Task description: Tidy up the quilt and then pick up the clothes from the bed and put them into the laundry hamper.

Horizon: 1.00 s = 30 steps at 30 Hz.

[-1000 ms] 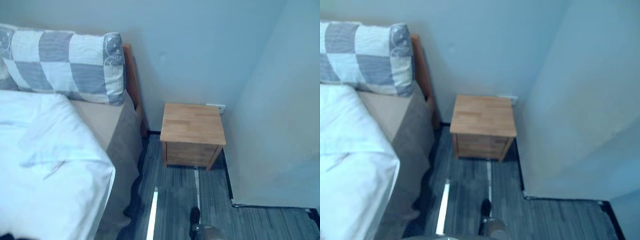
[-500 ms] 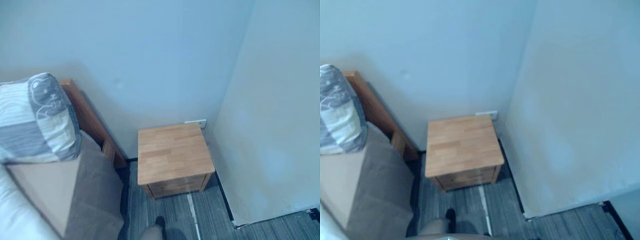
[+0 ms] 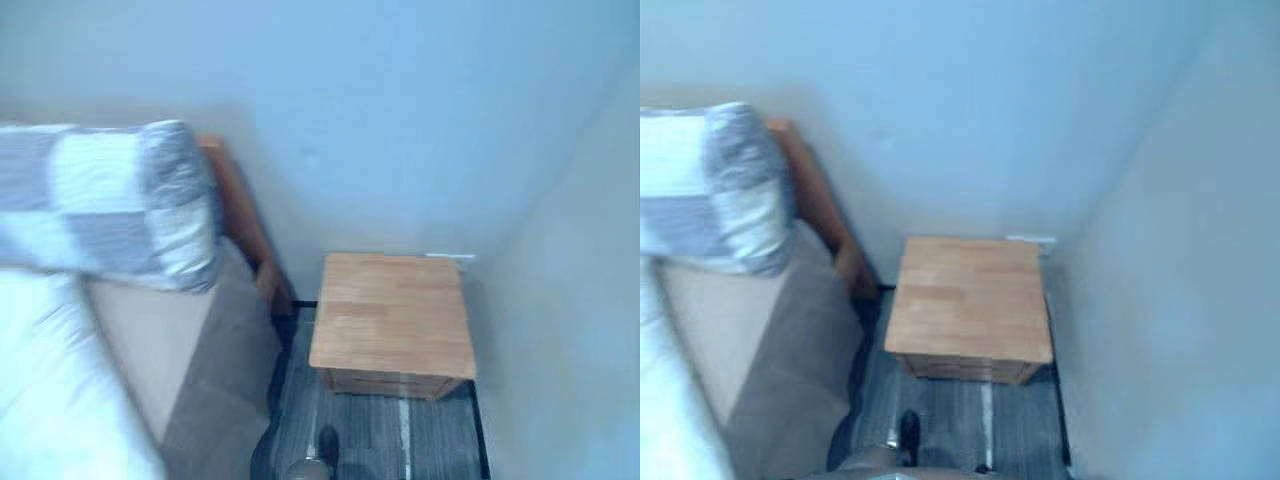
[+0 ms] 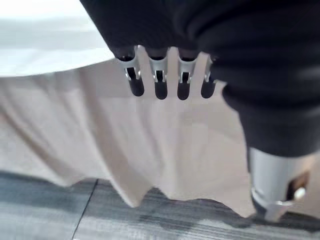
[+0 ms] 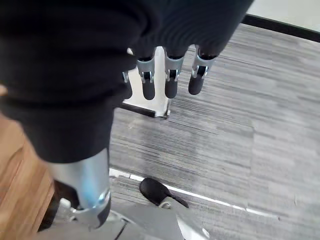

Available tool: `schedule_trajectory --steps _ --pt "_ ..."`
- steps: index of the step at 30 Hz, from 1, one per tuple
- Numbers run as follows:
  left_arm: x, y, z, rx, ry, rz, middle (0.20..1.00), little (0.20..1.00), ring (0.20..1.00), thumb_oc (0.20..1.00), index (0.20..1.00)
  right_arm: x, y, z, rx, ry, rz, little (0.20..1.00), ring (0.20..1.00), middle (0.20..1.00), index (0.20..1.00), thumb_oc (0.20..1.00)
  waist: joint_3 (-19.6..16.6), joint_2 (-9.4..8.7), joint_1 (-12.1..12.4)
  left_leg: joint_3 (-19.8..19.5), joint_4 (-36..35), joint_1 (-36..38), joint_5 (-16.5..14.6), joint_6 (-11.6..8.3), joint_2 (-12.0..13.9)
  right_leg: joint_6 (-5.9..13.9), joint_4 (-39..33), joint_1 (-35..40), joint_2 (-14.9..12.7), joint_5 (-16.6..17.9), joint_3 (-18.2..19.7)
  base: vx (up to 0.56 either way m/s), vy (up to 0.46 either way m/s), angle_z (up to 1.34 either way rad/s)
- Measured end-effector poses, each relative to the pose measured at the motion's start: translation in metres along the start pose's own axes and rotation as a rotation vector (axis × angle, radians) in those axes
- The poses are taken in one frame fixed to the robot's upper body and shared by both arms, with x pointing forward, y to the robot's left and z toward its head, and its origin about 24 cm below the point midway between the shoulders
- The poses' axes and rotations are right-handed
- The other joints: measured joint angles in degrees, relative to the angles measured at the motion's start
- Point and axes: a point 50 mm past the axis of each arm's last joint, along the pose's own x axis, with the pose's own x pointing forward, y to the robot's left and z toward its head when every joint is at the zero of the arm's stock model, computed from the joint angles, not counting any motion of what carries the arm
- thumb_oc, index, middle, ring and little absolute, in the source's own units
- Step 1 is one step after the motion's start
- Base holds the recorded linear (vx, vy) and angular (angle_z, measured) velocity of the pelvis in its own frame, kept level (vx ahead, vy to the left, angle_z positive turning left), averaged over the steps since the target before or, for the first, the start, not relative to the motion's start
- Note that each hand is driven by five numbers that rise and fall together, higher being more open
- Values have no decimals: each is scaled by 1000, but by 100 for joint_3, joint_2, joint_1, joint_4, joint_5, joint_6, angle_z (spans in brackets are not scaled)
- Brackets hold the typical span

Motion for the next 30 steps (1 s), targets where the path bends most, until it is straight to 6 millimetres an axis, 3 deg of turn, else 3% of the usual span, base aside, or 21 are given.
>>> schedule_trajectory --steps 2,3,4,5,6,7,9,10,12,13,15,17,18,19,20,23,25,28,29,30 --pt "1 2 1 20 -8 12 1000 1000 1000 1000 1000 1 -4 -1 46 7 -14 1000 1000 1000 1000 1000 -24 -57 -23 1204 849 -75 -234 -26 437 21 -19 202 -67 -67 -792 -93 142 184" --pt "1 2 1 33 -13 19 1000 1000 1000 1000 1000 2 -10 6 79 -17 -32 1000 1000 1000 1000 1000 -26 -1 -59 1640 1324 -86 -412 20 762 53 98 275 -59 -86 -1164 -101 217 193" --pt "0 1 1 35 -17 18 1000 1000 1000 1000 1000 3 -15 10 80 -27 -47 1000 1000 1000 1000 1000 -39 43 -107 1785 1442 -75 -545 92 884 132 320 287 -87 -140 -1389 -105 288 201" --pt "-2 -3 1 41 -14 9 1000 1000 1000 1000 1000 4 -22 12 84 -35 -63 1000 1000 1000 1000 1000 -58 216 -172 1737 1369 -25 -588 182 940 130 604 264 -70 -141 -1381 -63 327 176" --pt "-5 -9 -4 48 -6 -7 1000 1000 1000 1000 1000 5 -30 12 104 -34 -87 1000 1000 1000 1000 1000 -93 444 -199 1670 892 178 -591 287 936 110 1116 168 -71 -155 -1090 -15 509 210" --pt "-4 -7 -3 50 -17 -3 1000 1000 1000 1000 1000 5 -31 11 125 -20 -94 1000 1000 1000 1000 1000 -107 489 -129 1448 271 498 -228 553 594 67 2007 64 -345 -197 -870 26 489 178" --pt "-2 -3 -4 84 -31 8 1000 1000 1000 1000 1000 5 -30 13 146 -16 -89 1000 1000 1000 1000 1000 -121 333 -105 1086 -159 751 -134 694 171 106 3285 -336 -869 -144 -596 34 366 127" --pt "0 2 1 101 -56 18 1000 1000 1000 1000 1000 6 -33 19 151 -41 -90 1000 1000 1000 1000 1000 -104 263 -129 791 -486 928 -110 898 -193 179 4733 -941 -1386 178 -100 28 189 122" --pt "2 5 12 114 -94 26 1000 1000 1000 1000 1000 6 -33 21 148 -48 -84 1000 1000 1000 1000 1000 -90 217 -162 479 -614 1041 -42 1020 -390 302 5177 -1387 -1520 85 436 26 38 132" --pt "2 3 25 145 -112 15 1000 1000 1000 1000 1000 6 -31 23 172 -45 -68 1000 1000 1000 1000 1000 17 412 -184 -81 -769 1210 -12 1082 -404 305 4767 -1908 -997 -55 1139 25 -40 151" --pt "-2 -5 28 150 -116 -8 1000 1000 1000 1000 1000 5 -23 18 166 -27 -44 1000 1000 1000 1000 1000 61 501 -378 -469 -829 1238 43 970 -389 286 4067 -2400 -510 -63 1660 59 -65 155" --pt "-3 -5 27 148 -110 -9 1000 1000 1000 1000 1000 3 -16 12 173 -1 -27 1000 1000 1000 1000 1000 64 442 -409 -782 -899 1315 -17 879 -486 328 3364 -2752 -249 -35 2060 69 -64 117" --pt "-1 -2 21 143 -77 0 1000 1000 1000 1000 1000 2 -10 5 196 26 -16 1000 1000 1000 1000 1000 15 356 -493 -942 -986 1428 -128 779 -600 472 2459 -2853 -46 97 2438 43 -52 111" --pt "0 -1 18 144 -70 1 1000 1000 1000 1000 1000 2 -9 4 199 30 -16 1000 1000 1000 1000 1000 -1 328 -502 -953 -1029 1487 -142 766 -653 478 2276 -2906 -13 165 2480 65 -76 116" --pt "0 0 11 116 -36 2 1000 1000 1000 1000 1000 1 -7 1 203 37 -19 1000 1000 1000 1000 1000 -45 266 -615 -1119 -1095 1610 -130 789 -820 563 1913 -2941 87 286 2775 48 -46 75" --pt "1 1 4 76 11 -1 1000 1000 1000 1000 1000 1 -3 -4 239 66 -16 1000 1000 1000 1000 1000 -168 227 -661 -1360 -1111 1755 -116 842 -958 582 1881 -2783 141 415 2918 48 -69 67" --pt "0 0 3 57 32 -4 1000 1000 1000 1000 1000 0 -1 -6 266 85 -12 1000 1000 1000 1000 1000 -211 292 -626 -1336 -1109 1809 -119 833 -835 545 1785 -2592 240 439 2612 43 -87 32" --pt "2 5 -13 60 91 11 1000 1000 1000 1000 1000 1 -3 2 323 70 -17 1000 1000 1000 1000 1000 -295 229 -628 -1193 -976 1855 -205 691 -710 199 1482 -2408 458 755 2493 60 -71 -11" --pt "3 8 -19 63 121 21 1000 1000 1000 1000 1000 1 -4 -2 385 96 -29 1000 1000 1000 1000 1000 -381 106 -630 -1176 -916 1852 -247 626 -746 59 1314 -2376 454 1109 2542 70 -130 -1" --pt "4 11 -21 44 148 29 1000 1000 1000 1000 1000 1 -8 -7 518 140 -56 1000 1000 1000 1000 1000 -436 17 -637 -1171 -915 1884 -289 571 -744 26 1222 -2332 446 1201 2543 62 -129 4"
